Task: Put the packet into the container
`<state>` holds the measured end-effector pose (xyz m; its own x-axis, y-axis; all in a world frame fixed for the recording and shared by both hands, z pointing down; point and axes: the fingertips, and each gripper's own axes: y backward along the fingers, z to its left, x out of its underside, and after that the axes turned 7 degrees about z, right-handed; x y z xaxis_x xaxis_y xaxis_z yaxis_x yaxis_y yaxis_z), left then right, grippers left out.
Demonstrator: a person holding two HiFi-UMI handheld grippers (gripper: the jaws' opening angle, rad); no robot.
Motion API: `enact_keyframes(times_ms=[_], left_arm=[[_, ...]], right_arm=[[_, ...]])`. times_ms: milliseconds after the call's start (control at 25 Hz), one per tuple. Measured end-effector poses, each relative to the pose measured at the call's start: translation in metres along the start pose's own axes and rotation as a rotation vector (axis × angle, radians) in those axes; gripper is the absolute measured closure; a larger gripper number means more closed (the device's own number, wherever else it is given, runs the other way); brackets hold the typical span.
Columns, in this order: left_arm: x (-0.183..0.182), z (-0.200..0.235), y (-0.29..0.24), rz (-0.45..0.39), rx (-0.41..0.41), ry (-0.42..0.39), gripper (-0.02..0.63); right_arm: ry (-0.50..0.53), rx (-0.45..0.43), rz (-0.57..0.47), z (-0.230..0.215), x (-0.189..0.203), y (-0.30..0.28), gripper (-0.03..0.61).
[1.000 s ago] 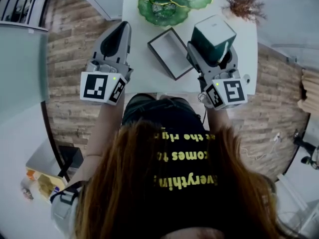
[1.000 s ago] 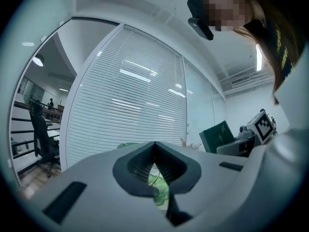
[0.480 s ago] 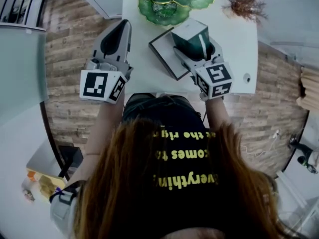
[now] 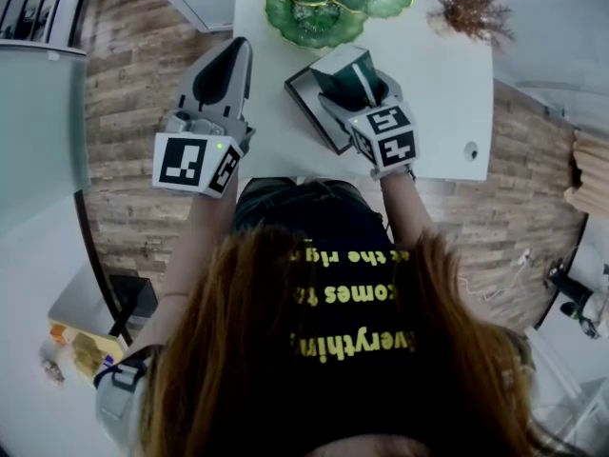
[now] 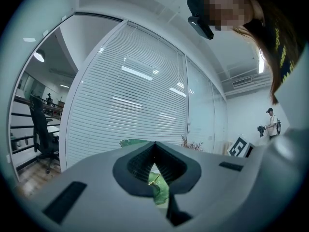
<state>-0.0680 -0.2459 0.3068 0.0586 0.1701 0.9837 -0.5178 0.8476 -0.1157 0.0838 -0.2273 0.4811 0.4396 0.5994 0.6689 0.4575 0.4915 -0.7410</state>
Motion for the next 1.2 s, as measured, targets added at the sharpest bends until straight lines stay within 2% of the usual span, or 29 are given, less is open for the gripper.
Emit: enact_keyframes(times_ms=[280,440,640,800,1000,1200], left_arm=[[0.0,0.003,-0.002,0.002,-0.001,0.007,0.613],[0.0,0.004,-0.003,-0.001,-0.002,0.01,0.614],[0.0,0.007,-0.001,-0.008,-0.004,0.015,0.612],[0.001,0.011,0.0,-0.011,-0.01,0.029,0.613],[0.001,0.012,0.003,-0.018,-0.013,0.036,0.613],[0.001,0.013,0.007,-0.019,-0.018,0.035,0.613]], right_arm=[[-0.007,-0.039,0.134,0.01,0.029,-0.022,0.169],[-0.047,-0.085,0.202,0.014,0.041,-0.031,0.169],[-0.046,-0.062,0.256,0.013,0.051,-0.039,0.169],[-0.006,-0.058,0.266,0.014,0.055,-0.045,0.167],[-0.014,-0.093,0.283,0.023,0.055,-0.053,0.169],[0.054,-0.08,0.312,0.021,0.053,-0.052,0.167]])
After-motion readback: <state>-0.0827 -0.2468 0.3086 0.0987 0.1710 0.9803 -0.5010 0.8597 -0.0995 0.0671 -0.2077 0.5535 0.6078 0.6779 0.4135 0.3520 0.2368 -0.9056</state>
